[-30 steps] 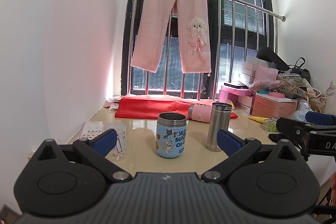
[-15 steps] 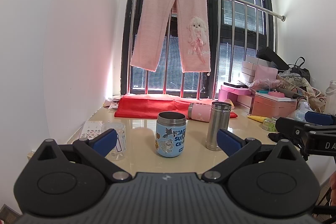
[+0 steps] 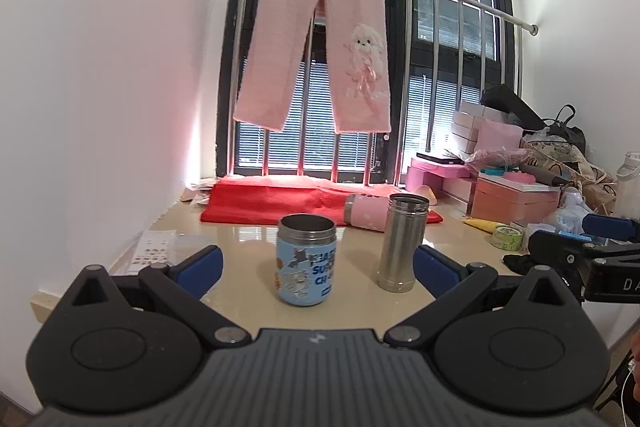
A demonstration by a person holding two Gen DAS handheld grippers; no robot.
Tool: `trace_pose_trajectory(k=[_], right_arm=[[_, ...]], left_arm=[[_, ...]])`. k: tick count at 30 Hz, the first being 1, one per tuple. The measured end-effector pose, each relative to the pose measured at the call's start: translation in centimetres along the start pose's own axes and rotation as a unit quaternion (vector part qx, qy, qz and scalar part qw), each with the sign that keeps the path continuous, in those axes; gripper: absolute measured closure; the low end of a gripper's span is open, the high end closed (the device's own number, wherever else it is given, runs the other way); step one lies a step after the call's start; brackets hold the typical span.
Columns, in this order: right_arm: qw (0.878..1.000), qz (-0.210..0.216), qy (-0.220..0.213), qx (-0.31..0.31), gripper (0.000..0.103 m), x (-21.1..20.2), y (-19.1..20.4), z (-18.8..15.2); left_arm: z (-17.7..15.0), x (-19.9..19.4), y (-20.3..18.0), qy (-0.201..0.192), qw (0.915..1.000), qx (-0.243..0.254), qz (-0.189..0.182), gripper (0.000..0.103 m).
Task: Flip cup upright
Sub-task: 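Reach the right gripper to the pink cup lying on the red cloth and grasp it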
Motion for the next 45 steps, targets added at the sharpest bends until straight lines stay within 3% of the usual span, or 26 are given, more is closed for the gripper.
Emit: trace_pose_trajectory(k=[16, 23, 29, 36, 45], right_arm=[[0.999, -0.005, 0.035, -0.034, 0.000, 9.6, -6.5, 3.5], [0.995, 0.015, 0.082, -0.063, 0.000, 15.4, -9.2, 4.7], [0.984, 0.036, 0.136, -0.108, 0.000, 21.3, -11.3, 6.1], [0.949, 0.082, 0.239, -0.189, 0.000, 30.0, -12.8, 7.4], [0.884, 0.136, 0.347, -0.282, 0.000, 41.5, -11.5, 7.6]], left_arm=[[2.9, 10.2, -2.5, 0.038, 0.9993, -0.001, 0.005, 0.000], [4.2, 14.9, -3.0, 0.058, 0.9983, 0.001, 0.008, 0.000], [5.8, 18.7, -3.7, 0.066, 0.9978, 0.001, 0.008, 0.000], [7.7, 23.5, -4.0, 0.095, 0.9955, -0.007, 0.001, 0.000], [11.1, 28.3, -3.8, 0.146, 0.9884, 0.039, -0.016, 0.000]])
Point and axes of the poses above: each gripper's, at about its wrist camera, not at the fingertips, and x roughly the way its jaws point, y to its left, z to its top, the point moved 7 cm from there along x, roughly the way its jaws point, and after that the axes turned 14 degrees about x, right-handed, at the moved point
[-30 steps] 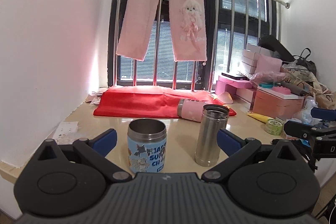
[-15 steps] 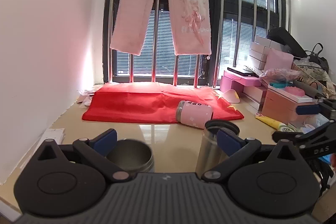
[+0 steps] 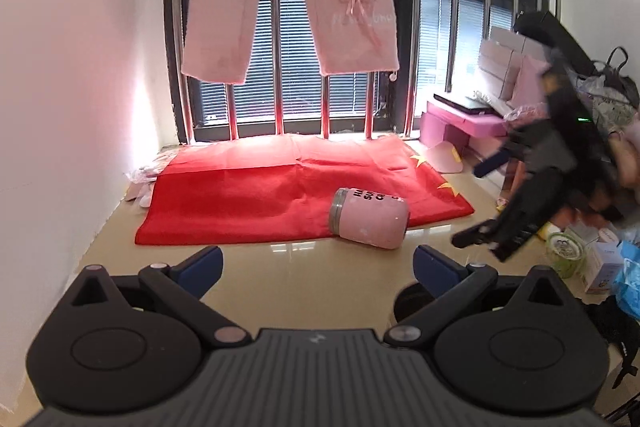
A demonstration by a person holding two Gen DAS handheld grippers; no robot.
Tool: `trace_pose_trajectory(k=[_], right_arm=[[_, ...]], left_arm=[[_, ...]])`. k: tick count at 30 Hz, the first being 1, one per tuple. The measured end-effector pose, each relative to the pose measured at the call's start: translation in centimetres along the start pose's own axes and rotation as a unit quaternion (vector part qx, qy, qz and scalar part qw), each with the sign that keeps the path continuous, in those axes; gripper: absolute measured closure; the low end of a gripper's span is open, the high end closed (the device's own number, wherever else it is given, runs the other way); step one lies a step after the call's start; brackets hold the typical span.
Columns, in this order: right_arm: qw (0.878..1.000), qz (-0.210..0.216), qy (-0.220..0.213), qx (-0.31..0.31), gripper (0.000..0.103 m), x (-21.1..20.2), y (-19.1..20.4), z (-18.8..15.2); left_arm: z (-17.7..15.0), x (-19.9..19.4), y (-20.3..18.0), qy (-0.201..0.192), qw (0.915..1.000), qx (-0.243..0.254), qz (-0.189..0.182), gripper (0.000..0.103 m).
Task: Flip cup upright
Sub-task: 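Reach the right gripper to the pink cup lying on the red cloth and grasp it, then carry the pink cup with the right gripper beside the steel thermos and release it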
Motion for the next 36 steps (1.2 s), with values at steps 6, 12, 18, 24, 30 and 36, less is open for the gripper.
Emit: trace_pose_trajectory(k=[6, 12, 18, 24, 30, 36], right_arm=[[0.997, 0.010, 0.068, -0.045, 0.000, 6.9, -1.2, 3.2], [0.991, 0.024, 0.114, -0.064, 0.000, 13.0, -1.6, 5.6], [0.990, 0.027, 0.136, -0.035, 0.000, 17.7, -2.2, 7.5], [0.991, 0.030, 0.131, -0.003, 0.020, 19.1, -1.8, 6.2], [0.998, 0.007, 0.057, 0.008, 0.020, 11.8, -1.1, 3.9], [0.995, -0.003, -0.057, 0.083, 0.020, 1.8, -0.8, 0.7]], left_arm=[[0.9, 3.0, 0.2, 0.045, 0.9989, 0.014, -0.006, 0.000], [0.4, 6.2, 0.7, 0.097, 0.9950, -0.001, -0.023, 0.000], [0.1, 7.8, 1.9, 0.115, 0.9932, -0.014, -0.014, 0.000], [-0.5, 7.4, 2.9, 0.120, 0.9921, -0.034, -0.002, 0.000], [0.0, 5.3, 3.1, 0.099, 0.9932, -0.061, 0.003, 0.000], [0.8, 1.4, 1.6, 0.069, 0.9955, -0.066, 0.000, 0.000]])
Point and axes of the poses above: each gripper's, at about its wrist camera, not at the fingertips, and x roughly the way its jaws point, y to its left, z to its top, the point moved 7 cm from there along x, roughly the way its jaws point, and after that the axes turned 14 degrees about x, right-handed, at the moved point
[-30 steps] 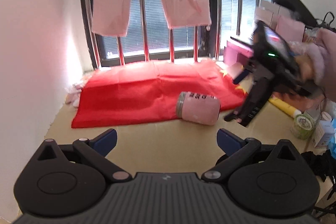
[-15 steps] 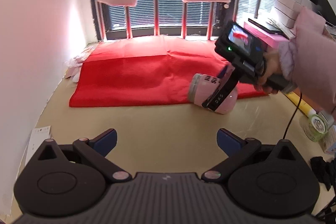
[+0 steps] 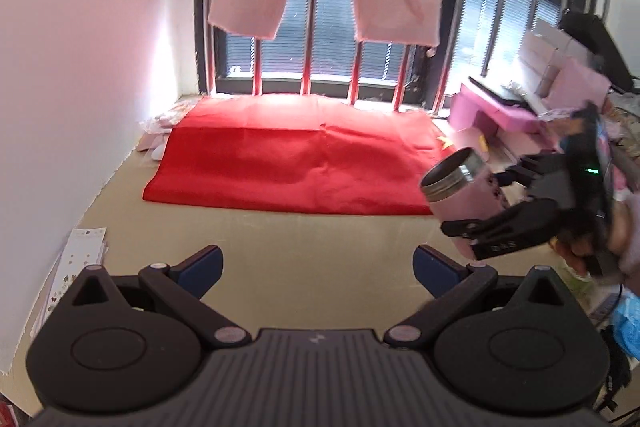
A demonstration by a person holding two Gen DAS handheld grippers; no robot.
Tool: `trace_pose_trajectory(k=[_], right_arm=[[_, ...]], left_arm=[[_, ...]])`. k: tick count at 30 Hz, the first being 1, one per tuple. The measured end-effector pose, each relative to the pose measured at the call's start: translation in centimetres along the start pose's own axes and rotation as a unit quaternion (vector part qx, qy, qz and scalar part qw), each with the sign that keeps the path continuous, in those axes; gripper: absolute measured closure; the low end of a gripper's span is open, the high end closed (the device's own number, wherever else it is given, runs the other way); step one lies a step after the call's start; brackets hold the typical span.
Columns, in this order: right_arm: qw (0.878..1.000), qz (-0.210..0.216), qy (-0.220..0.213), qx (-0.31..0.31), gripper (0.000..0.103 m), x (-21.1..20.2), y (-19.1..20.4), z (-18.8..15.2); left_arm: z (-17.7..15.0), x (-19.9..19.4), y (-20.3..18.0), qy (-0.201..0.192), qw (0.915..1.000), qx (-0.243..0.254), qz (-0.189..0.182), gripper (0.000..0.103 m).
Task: Flip cup upright
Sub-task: 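Carry the pink cup with the right gripper beside the steel thermos and release it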
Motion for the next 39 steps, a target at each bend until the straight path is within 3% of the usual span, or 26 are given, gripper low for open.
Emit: trace_pose_trajectory(k=[5, 12, 18, 24, 32, 34, 39], right_arm=[[0.999, 0.012, -0.023, 0.039, 0.020, -6.3, 0.5, -3.5], [0.995, 0.013, 0.072, 0.066, 0.020, -9.3, 4.2, -11.0], [0.972, 0.024, 0.186, 0.139, 0.020, -8.1, 7.1, -14.9], [0.945, -0.010, 0.239, 0.222, 0.020, -5.4, 6.3, -15.5], [0.948, -0.032, 0.239, 0.209, 0.016, -5.4, 7.0, -14.5], [0.953, -0.021, 0.211, 0.214, 0.007, -7.0, 7.4, -14.0], [0.969, 0.017, 0.106, 0.223, 0.001, -13.3, 6.7, -13.2]], left_arm=[[-1.1, -3.2, -2.0, -0.010, 0.9999, 0.003, -0.007, 0.000], [-4.2, -7.0, -4.0, -0.001, 0.9999, 0.012, -0.009, 0.000], [-7.4, -8.6, -4.6, 0.021, 0.9997, 0.009, -0.006, 0.000], [-9.6, -9.7, -4.5, 0.035, 0.9994, 0.001, -0.004, 0.000], [-10.6, -10.5, -4.3, 0.034, 0.9994, -0.009, 0.000, 0.000], [-10.7, -10.6, -4.7, 0.035, 0.9994, -0.006, -0.001, 0.000], [-10.6, -9.9, -6.7, 0.040, 0.9990, 0.008, -0.018, 0.000]])
Point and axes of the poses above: each gripper's, at about its wrist camera, not at the fingertips, and x roughly the way its jaws point, y to its left, z to its top, the point moved 7 cm from there along x, roughly the way its jaws point, and after that the axes turned 14 degrees about x, right-handed, at the moved point
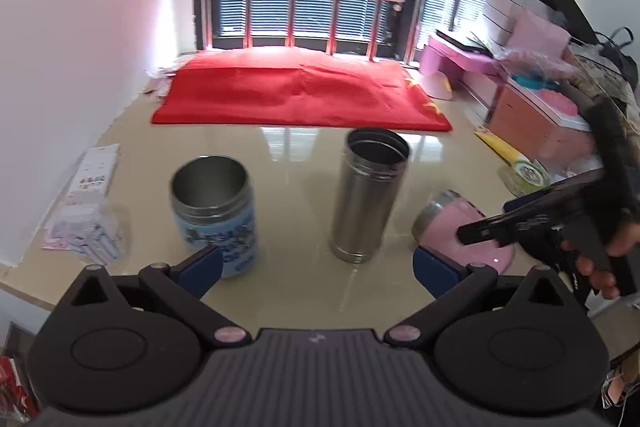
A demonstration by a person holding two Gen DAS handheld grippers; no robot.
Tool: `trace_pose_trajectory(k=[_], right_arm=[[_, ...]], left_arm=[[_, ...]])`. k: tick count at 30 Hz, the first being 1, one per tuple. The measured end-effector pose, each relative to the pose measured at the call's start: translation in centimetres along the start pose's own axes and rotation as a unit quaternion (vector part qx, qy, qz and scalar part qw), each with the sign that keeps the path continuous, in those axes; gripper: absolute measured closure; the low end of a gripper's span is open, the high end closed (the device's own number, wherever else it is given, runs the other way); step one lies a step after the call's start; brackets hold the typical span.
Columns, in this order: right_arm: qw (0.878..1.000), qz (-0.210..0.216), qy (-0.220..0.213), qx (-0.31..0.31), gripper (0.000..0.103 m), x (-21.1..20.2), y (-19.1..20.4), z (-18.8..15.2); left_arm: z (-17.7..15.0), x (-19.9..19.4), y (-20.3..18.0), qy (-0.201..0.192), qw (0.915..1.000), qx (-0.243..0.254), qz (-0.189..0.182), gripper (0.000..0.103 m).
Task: Flip cup upright
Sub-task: 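Carry the pink cup with the right gripper beside the steel thermos and release it, then grasp the pink cup lying on the table with the left gripper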
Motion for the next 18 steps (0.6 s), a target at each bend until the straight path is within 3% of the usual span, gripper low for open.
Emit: trace_pose_trajectory(k=[4, 8, 12, 18], right_arm=[[0.997, 0.011, -0.072, 0.007, 0.001, -4.5, -1.9, -2.3], [0.990, -0.021, -0.134, 0.024, 0.001, -7.5, -5.6, -5.5], [0.986, -0.068, -0.148, 0.033, 0.001, -8.5, -9.6, -7.2], [0.986, -0.083, -0.142, 0.007, 0.001, -8.7, -13.1, -8.5]], left_arm=[[0.3, 1.3, -2.5, 0.007, 0.9996, 0.010, -0.024, 0.000], [1.4, 3.1, -5.9, 0.010, 0.9983, 0.014, -0.056, 0.000], [2.9, 5.6, -9.3, 0.024, 0.9967, 0.001, -0.078, 0.000], [4.3, 9.8, -13.3, 0.073, 0.9948, -0.019, -0.069, 0.000]])
Point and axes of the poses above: each gripper's, at about its wrist camera, not at the fingertips, and x roughly the way its jaws point, y to its left, z to its top, the point moved 7 cm from there along x, roughly the way its jaws point, and after that the axes turned 14 degrees about x, right-handed, at the moved point
